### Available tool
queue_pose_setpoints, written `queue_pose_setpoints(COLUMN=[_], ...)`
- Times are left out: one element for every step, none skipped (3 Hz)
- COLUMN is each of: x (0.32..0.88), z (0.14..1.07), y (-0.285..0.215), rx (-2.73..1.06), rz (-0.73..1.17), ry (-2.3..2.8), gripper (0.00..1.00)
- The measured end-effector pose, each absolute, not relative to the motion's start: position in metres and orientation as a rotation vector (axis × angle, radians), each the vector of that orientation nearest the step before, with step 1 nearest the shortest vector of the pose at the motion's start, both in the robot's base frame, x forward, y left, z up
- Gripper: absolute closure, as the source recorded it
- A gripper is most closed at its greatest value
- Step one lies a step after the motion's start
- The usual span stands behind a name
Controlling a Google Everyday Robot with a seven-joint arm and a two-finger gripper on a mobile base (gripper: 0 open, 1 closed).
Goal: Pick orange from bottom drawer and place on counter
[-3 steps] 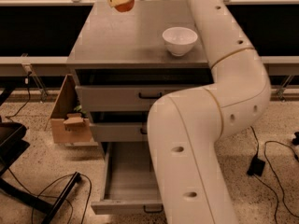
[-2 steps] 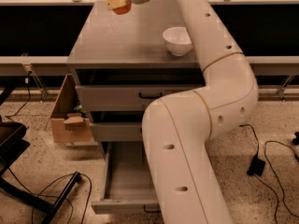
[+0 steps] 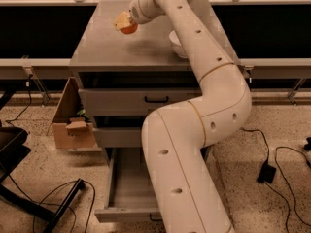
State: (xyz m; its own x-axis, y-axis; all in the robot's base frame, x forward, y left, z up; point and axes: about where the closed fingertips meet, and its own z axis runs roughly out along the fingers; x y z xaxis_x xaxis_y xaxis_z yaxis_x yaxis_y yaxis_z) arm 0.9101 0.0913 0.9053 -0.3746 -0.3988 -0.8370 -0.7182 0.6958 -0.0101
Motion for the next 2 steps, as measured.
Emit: queue_pose_setpoints(x=[0.907,0.902], z=[0.867,0.845], y=[0.113,0.13], rx=[-0.878,-0.897], rz=[0.47,0.484], ry=[2.098,2.159], gripper=[1.0,1.0])
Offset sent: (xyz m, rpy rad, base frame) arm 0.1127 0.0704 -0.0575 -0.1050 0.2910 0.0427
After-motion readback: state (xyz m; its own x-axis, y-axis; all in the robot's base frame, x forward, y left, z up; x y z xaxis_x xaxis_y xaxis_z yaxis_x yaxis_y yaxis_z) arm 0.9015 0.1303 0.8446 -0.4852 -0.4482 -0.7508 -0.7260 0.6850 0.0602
